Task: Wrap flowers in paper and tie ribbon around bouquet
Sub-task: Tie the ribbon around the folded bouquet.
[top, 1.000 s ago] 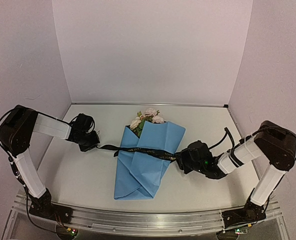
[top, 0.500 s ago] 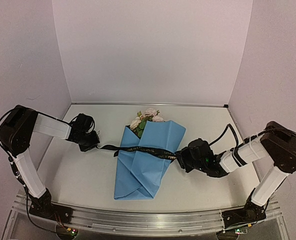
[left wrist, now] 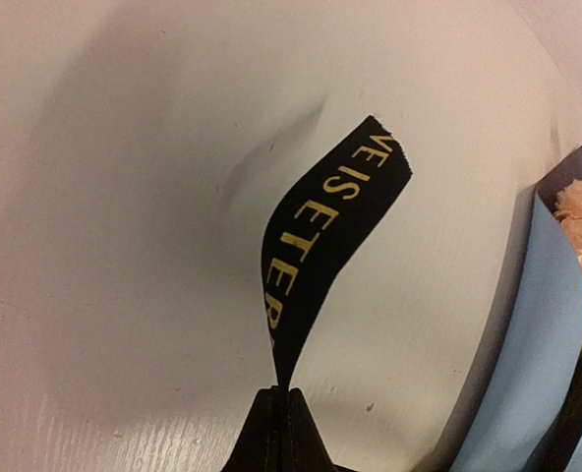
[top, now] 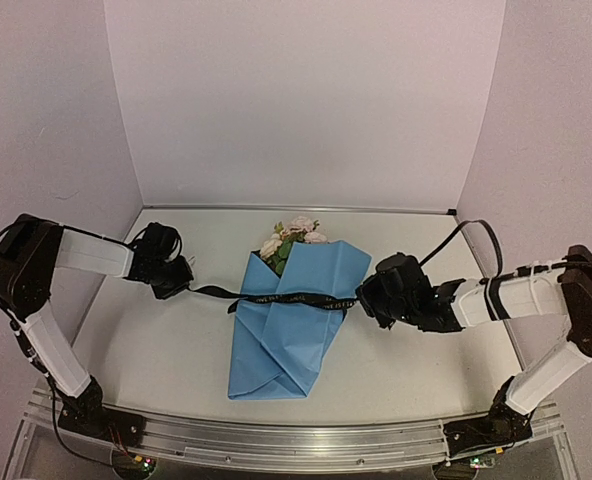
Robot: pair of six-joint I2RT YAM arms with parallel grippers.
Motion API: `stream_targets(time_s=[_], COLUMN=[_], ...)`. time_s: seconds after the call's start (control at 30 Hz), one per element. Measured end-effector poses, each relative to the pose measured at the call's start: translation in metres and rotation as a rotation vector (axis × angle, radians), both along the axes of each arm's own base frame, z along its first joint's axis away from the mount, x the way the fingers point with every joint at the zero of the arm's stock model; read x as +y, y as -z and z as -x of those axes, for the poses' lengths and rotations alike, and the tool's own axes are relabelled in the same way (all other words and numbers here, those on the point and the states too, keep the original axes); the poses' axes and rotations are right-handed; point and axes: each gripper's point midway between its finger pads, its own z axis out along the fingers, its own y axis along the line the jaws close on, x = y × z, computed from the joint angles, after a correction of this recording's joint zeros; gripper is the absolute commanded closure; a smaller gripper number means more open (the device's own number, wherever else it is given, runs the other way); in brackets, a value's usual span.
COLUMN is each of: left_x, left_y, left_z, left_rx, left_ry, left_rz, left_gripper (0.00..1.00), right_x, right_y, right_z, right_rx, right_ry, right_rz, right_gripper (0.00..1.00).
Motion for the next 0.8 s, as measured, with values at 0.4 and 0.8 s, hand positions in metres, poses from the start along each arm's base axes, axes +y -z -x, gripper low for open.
stream_targets(time_s=[0.4,0.8], left_x=[0.048,0.092], left_y=[-0.05,-0.034], left_z=[0.011,0.027], left_rx=[-0.107,-0.071], left_ry=[-0.177,-0.33], left_rz=[0.063,0.124], left_gripper=[1.0,1.0], right_x=[-0.062,-0.124], right_y=[-0.015,0.023], right_z=[-0.019,-0.001], right_rx=[0.027,0.171], right_ry=[0.022,0.058], right_rz=[0.203,0.26], right_gripper=[1.0,1.0])
